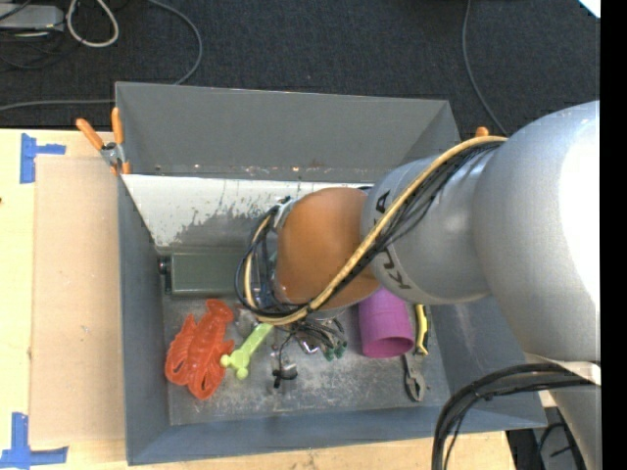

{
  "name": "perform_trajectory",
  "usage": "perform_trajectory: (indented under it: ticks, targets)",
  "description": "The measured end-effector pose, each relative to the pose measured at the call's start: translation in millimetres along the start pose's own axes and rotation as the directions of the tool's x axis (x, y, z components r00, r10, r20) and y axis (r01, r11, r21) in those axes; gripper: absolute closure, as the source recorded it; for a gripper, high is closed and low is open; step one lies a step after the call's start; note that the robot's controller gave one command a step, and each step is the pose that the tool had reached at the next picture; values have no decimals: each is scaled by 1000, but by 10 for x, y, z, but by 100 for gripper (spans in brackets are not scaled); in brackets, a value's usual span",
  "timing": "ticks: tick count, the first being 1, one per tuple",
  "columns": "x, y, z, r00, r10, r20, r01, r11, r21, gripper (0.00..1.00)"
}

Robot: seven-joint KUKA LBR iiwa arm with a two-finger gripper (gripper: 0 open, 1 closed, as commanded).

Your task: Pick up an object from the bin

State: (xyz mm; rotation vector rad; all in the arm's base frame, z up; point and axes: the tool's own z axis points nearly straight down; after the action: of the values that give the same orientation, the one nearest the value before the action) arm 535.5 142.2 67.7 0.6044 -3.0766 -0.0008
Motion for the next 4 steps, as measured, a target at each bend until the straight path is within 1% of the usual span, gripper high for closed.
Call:
perform_trajectory:
  ticks: [1, 2, 3, 4]
  targets:
    - [-117, -19, -20, 970, -242, 9, 242, 970, 4, 0]
    - [-8, -1, -1, 1000, -14, 0, 14, 1000, 0, 0]
    - [-97, -12, -15, 976, -217, 7, 217, 976, 1, 100]
    - [-97, -12, -16, 976, -216, 7, 216, 976, 0, 100]
